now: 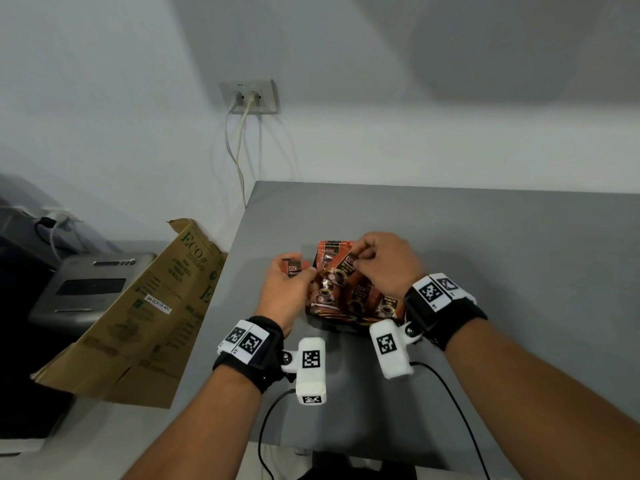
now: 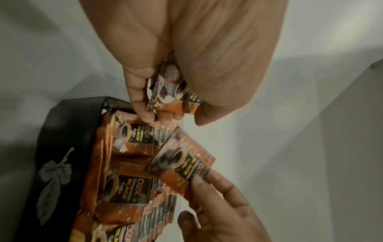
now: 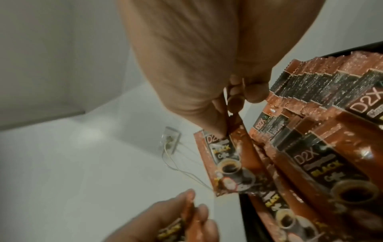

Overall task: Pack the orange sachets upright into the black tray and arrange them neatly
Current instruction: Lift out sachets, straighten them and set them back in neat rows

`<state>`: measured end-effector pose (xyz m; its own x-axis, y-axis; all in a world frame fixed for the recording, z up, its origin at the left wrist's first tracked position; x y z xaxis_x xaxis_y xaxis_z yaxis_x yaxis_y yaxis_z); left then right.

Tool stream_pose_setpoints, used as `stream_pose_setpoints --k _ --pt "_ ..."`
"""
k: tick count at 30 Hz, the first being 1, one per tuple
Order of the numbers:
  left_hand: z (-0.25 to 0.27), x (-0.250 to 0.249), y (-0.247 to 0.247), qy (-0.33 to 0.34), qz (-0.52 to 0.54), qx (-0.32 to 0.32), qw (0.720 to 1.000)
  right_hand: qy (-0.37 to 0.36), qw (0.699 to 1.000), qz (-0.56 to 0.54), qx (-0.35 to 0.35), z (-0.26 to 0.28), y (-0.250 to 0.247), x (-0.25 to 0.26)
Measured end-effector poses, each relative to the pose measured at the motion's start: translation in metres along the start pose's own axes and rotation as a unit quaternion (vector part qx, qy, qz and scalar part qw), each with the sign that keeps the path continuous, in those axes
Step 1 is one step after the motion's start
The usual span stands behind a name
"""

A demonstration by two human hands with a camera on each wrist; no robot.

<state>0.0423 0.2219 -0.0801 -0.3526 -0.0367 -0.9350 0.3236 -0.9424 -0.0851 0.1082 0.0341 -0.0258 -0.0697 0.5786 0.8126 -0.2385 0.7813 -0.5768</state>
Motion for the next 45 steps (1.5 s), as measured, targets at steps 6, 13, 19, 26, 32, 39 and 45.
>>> stream_pose_setpoints --k 6,13,19,26,32,39,45 --pt "-0.003 0.008 -0.018 -0.024 0.013 -0.02 0.999 -0.026 0.992 0.094 0.078 -0.009 0.045 0.008" --pt "0.005 0.018 -0.016 -0.047 0.002 0.011 0.999 -0.034 0.974 0.176 0.136 -0.015 0.08 0.01" --pt "0.003 0.017 -0.016 -0.025 -0.019 0.022 0.999 -0.035 0.975 0.17 0.138 -0.013 0.076 0.011" --pt "-0.004 0.013 0.009 0.005 -0.039 0.078 0.996 -0.037 0.99 -0.024 0.134 -0.003 0.052 0.029" --pt "-0.009 0.009 -0.013 -0.017 -0.023 -0.014 0.999 -0.01 1.0 0.008 0.001 -0.013 0.006 0.01" --pt "-0.004 0.013 -0.014 -0.007 -0.036 -0.021 0.999 -0.022 0.988 0.11 0.106 -0.006 0.06 -0.001" --pt "0.001 0.016 -0.015 0.006 -0.081 0.002 0.997 -0.019 0.979 0.151 0.137 -0.004 0.076 0.003"
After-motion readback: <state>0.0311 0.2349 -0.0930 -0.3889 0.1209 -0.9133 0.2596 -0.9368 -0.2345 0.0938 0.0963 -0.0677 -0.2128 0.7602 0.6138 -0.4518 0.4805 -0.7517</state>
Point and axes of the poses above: each hand's wrist, its own z-axis away from the middle knuckle, its own y-axis out of the palm, x = y × z, the point moved 10 cm from there along -z, towards the middle knuckle, and after that the axes turned 8 degrees about -z, right-handed, at the moved point
